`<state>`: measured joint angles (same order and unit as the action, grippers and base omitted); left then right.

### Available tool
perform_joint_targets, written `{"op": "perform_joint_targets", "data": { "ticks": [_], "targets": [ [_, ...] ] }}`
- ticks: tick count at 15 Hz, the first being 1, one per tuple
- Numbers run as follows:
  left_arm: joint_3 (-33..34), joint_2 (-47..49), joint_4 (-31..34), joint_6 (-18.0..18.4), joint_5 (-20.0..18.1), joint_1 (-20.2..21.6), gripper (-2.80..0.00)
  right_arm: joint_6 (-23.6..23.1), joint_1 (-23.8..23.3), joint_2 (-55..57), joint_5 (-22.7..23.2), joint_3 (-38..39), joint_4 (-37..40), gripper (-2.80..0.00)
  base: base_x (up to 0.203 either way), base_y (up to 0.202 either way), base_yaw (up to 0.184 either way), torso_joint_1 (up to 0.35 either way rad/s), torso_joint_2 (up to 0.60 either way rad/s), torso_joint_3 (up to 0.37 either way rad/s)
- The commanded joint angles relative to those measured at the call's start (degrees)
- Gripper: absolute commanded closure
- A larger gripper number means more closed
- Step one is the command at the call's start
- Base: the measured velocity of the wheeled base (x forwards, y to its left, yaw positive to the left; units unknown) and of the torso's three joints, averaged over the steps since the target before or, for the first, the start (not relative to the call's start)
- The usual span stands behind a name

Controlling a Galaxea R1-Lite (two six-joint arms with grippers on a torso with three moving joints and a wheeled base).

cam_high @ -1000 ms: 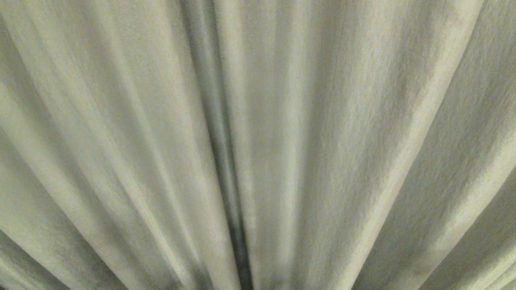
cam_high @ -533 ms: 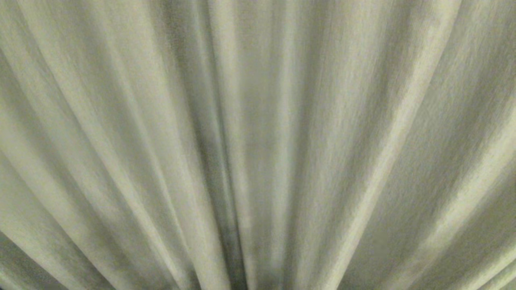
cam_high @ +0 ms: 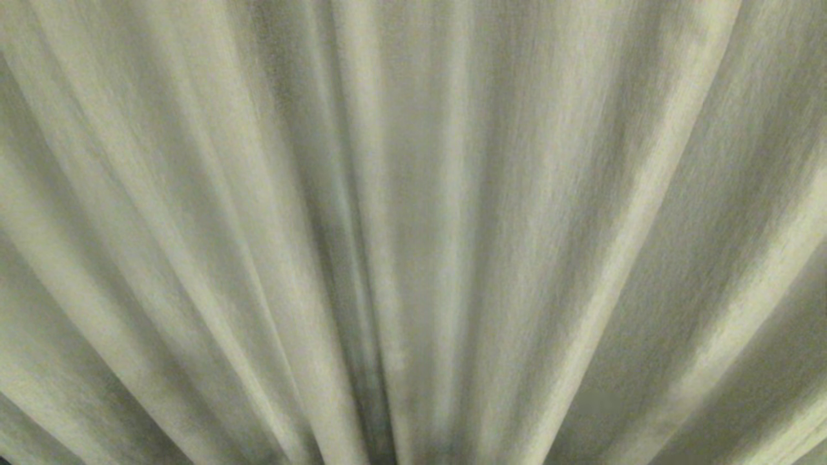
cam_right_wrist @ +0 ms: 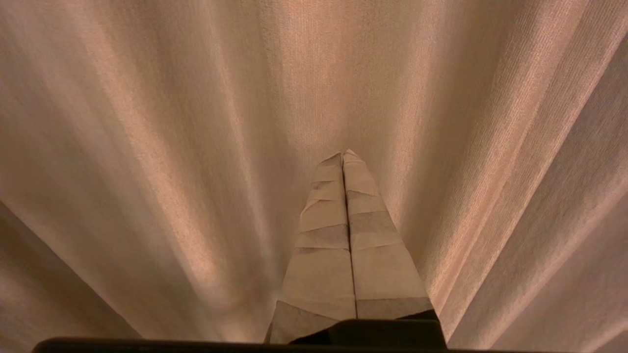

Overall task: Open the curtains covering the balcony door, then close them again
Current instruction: Close the outer curtains on both sides

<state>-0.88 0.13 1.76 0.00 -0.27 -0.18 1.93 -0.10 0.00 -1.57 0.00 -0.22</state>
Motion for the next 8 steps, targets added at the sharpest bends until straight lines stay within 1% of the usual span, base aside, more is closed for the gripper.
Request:
{"op": "perform_joint_targets", "data": {
  "ticks": [1,4,5,6,8],
  "targets": [
    [-0.02,-0.13,0.00,0.03,-0.08,0.01,0.00,0.01,0.01,0.00,-0.01,0.00,-0.04,0.00,0.000,0.000,0.000,0.000,0.00,0.000],
    [0.00,-0.13,0.00,0.09,-0.08,0.01,0.00,0.01,0.01,0.00,-0.01,0.00,-0.04,0.00,0.000,0.000,0.000,0.000,0.00,0.000],
    [0.00,-0.13,0.00,0.09,-0.08,0.01,0.00,0.01,0.01,0.00,-0.01,0.00,-0.04,0.00,0.002,-0.059,-0.003,0.002,0.00,0.002],
    [-0.09,-0.13,0.00,0.09,-0.08,0.01,0.00,0.01,0.01,0.00,-0.01,0.00,-0.04,0.00,0.001,-0.107,0.000,-0.002,0.00,0.005],
    [0.00,-0.13,0.00,0.09,-0.08,0.01,0.00,0.01,0.01,0.00,-0.01,0.00,-0.04,0.00,0.000,-0.176,0.002,0.005,0.00,0.001]
  ]
}}
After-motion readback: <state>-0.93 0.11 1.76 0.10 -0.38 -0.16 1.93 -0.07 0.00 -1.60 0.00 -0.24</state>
